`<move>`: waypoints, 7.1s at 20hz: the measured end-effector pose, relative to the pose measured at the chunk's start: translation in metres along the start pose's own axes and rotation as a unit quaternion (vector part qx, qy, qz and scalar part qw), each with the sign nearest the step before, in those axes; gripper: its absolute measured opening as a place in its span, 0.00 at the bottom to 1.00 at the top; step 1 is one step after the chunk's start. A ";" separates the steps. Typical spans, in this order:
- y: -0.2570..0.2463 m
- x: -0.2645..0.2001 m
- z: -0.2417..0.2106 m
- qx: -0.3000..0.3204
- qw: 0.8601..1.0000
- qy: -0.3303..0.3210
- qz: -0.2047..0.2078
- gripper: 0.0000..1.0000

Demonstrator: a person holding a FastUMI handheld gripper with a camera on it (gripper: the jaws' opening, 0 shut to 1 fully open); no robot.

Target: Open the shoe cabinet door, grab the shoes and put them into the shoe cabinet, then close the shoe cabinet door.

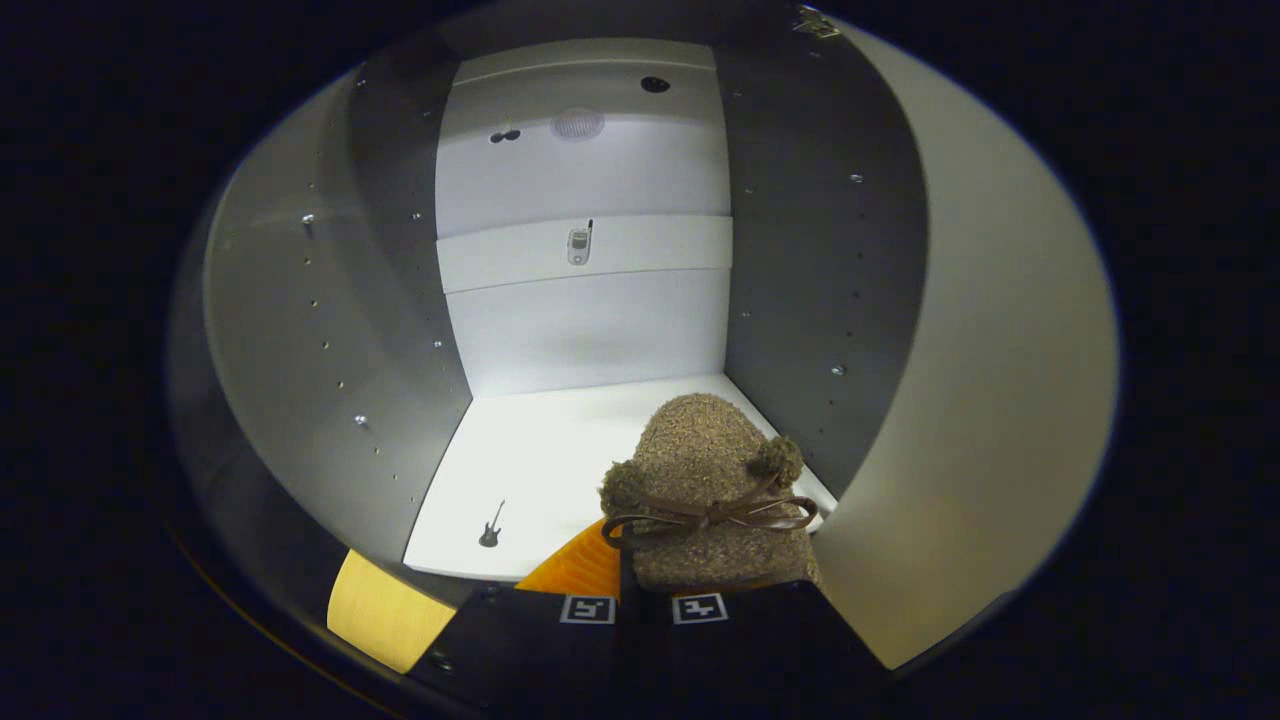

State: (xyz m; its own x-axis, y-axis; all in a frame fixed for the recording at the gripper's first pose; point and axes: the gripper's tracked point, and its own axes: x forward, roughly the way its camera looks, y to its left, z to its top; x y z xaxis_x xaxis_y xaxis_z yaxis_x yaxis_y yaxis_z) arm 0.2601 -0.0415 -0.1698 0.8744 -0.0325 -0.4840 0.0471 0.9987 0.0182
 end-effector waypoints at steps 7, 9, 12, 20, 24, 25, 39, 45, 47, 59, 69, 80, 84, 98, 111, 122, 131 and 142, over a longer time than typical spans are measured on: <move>0.012 0.059 0.027 -0.005 1.000 0.004 0.002 0.06; 0.018 0.079 0.031 -0.004 1.000 0.007 0.006 0.06; 0.029 0.105 0.029 -0.004 1.000 0.017 0.016 0.06; 0.042 0.138 0.019 -0.001 0.999 0.034 0.027 0.15; 0.041 0.127 0.025 -0.006 0.999 0.022 0.027 0.56; 0.041 0.122 0.024 -0.009 0.999 0.024 0.029 0.56; 0.026 -0.036 0.046 -0.013 0.998 -0.062 0.025 0.93; 0.025 -0.127 0.042 -0.004 0.993 -0.109 0.054 1.00; 0.015 -0.160 0.038 -0.002 0.990 -0.131 0.052 1.00; -0.079 -0.359 0.012 -0.009 0.975 -0.224 0.012 1.00; -0.209 -0.429 -0.003 0.009 0.968 -0.249 -0.046 0.99; -0.324 -0.351 -0.001 0.038 0.972 -0.222 -0.071 0.98; -0.339 -0.319 0.026 0.025 0.970 -0.236 -0.057 0.98; -0.317 -0.280 0.043 0.029 0.973 -0.228 -0.023 0.93; -0.180 -0.294 0.023 0.027 0.973 -0.229 0.000 0.93; -0.063 -0.276 0.015 0.029 0.973 -0.228 0.032 0.97; 0.005 -0.273 -0.001 0.020 0.973 -0.219 0.073 0.98; 0.006 -0.293 -0.004 -0.006 0.969 -0.238 0.069 0.98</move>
State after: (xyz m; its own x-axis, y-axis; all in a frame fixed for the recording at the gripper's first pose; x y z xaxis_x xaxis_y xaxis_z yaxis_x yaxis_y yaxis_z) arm 0.0024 -0.0255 -0.0319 0.9957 0.0908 -0.0192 -0.0899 0.9951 0.0417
